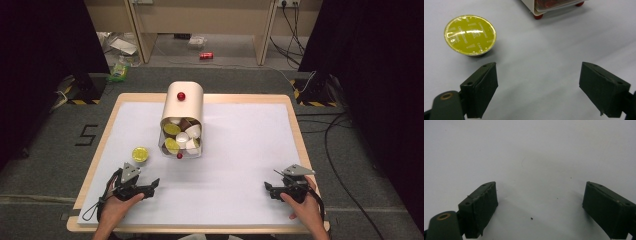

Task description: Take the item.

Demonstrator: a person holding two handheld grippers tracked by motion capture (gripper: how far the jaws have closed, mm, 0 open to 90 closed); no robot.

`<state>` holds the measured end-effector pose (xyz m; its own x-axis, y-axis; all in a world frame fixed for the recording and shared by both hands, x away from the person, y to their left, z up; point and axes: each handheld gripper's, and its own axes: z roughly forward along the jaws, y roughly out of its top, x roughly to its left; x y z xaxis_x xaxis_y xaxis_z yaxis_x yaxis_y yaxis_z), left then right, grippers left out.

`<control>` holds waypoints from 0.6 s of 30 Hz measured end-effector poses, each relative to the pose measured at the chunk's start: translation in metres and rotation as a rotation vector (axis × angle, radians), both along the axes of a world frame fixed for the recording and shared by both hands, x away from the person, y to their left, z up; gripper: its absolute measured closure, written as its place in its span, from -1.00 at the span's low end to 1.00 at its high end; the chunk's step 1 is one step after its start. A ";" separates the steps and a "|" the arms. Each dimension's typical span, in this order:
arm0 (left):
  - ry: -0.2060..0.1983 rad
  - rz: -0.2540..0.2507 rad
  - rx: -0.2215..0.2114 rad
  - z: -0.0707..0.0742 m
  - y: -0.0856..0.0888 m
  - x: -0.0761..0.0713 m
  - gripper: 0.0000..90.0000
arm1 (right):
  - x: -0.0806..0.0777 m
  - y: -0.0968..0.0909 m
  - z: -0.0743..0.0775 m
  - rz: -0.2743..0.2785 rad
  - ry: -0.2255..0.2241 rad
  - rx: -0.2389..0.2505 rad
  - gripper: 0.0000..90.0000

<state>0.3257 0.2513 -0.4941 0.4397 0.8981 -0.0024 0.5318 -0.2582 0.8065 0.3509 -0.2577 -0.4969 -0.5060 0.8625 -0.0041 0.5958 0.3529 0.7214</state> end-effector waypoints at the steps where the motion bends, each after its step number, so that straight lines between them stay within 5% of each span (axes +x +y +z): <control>1: 0.003 0.000 0.001 -0.001 0.000 0.000 -0.66 | 0.000 0.000 0.000 0.000 0.000 0.000 -0.71; 18: 0.019 -0.026 0.057 -0.007 -0.008 -0.011 -0.65 | 0.000 0.000 0.000 0.000 0.000 0.000 -0.71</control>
